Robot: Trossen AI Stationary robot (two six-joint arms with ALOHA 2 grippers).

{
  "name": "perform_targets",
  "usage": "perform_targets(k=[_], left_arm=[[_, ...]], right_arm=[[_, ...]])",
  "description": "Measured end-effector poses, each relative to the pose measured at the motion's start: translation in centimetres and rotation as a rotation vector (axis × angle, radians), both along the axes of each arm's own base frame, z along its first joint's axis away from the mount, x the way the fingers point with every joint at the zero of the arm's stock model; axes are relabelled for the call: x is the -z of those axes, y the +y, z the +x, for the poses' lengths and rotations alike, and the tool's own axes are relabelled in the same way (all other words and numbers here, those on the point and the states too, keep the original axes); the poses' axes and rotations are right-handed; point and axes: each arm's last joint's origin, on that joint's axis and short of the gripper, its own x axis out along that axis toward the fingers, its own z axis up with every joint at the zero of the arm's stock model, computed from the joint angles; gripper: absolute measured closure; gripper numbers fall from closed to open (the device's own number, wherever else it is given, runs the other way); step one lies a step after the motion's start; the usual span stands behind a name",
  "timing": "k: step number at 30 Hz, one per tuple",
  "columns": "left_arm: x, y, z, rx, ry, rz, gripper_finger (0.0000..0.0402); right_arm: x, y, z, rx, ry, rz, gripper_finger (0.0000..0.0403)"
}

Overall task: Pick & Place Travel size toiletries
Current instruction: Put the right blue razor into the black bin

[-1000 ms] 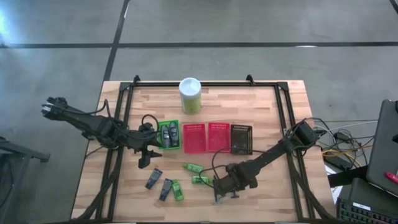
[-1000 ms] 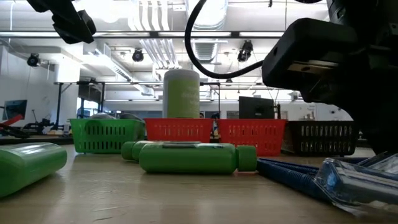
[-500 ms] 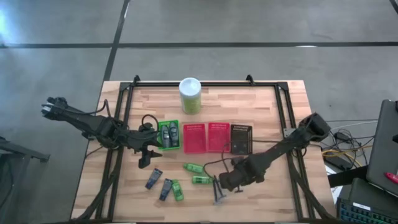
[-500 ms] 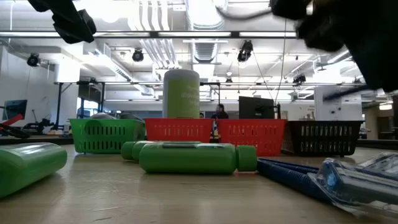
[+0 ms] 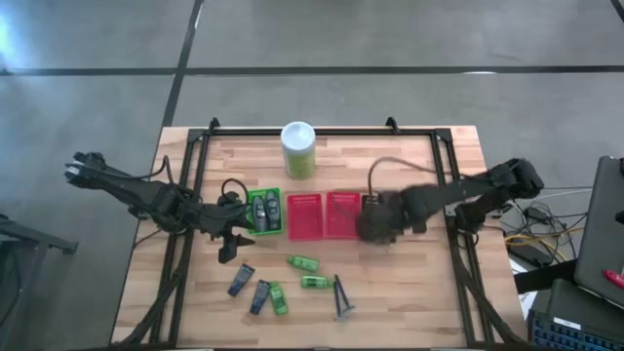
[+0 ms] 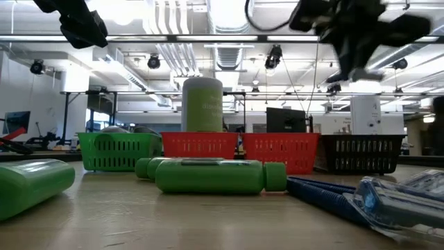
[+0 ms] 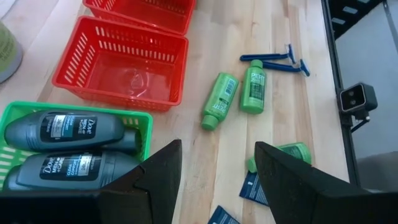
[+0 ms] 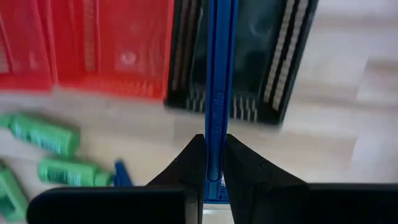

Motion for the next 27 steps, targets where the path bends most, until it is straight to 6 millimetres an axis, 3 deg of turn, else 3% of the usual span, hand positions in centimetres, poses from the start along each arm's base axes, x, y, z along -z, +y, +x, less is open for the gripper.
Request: perform_targets(k=[4, 9, 20, 27], left_arm=[[0.0, 0.0, 0.0, -0.039, 0.002, -0.036, 0.0195], [-0.5, 0.1, -0.3, -0.075, -0.020, -0.088, 0.0195], [-3.5, 0.4, -0.6, -0.129, -0.154, -0.122, 0.0195], [-4.1, 0.7, -0.6, -0.143, -0.175, -0.117, 0.0195]], right_arm=[[0.9, -3.4, 0.4, -0.021, 0.013, 0.010, 0.0369], [2.9, -5.6, 1.0, -0.049, -0.034, 0.042, 0.0369], [7.3, -5.7, -0.1, -0.048, -0.014, 0.114, 0.0369], [8.5, -5.8, -0.4, -0.099, -0.034, 0.108, 0.0365]])
